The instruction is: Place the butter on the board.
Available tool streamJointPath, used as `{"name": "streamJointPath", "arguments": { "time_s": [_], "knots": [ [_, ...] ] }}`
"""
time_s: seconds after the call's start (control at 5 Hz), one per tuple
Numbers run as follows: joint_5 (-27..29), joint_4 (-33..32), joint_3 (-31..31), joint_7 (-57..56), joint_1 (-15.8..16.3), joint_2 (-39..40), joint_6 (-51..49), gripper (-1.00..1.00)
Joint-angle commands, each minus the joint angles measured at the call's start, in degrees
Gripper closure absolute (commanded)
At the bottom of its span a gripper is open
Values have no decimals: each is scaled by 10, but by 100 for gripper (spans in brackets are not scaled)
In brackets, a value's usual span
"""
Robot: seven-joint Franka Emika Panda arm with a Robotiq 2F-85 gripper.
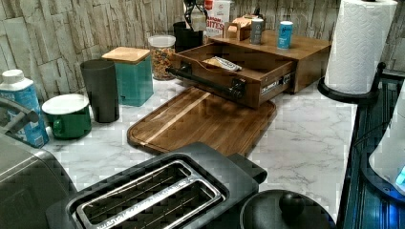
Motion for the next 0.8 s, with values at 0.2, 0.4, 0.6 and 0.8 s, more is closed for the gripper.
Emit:
{"name": "streamJointPath", "arguments": {
  "time_s": [0.2,0.4,0.6,0.8],
  "knots": [
    [6,-58,14,15,14,-34,59,100],
    [17,-108,33,29,35,-66,111,100],
    [47,-157,53,19,57,-94,172,100],
    [18,-173,67,77,82,-88,180,100]
  ]
}}
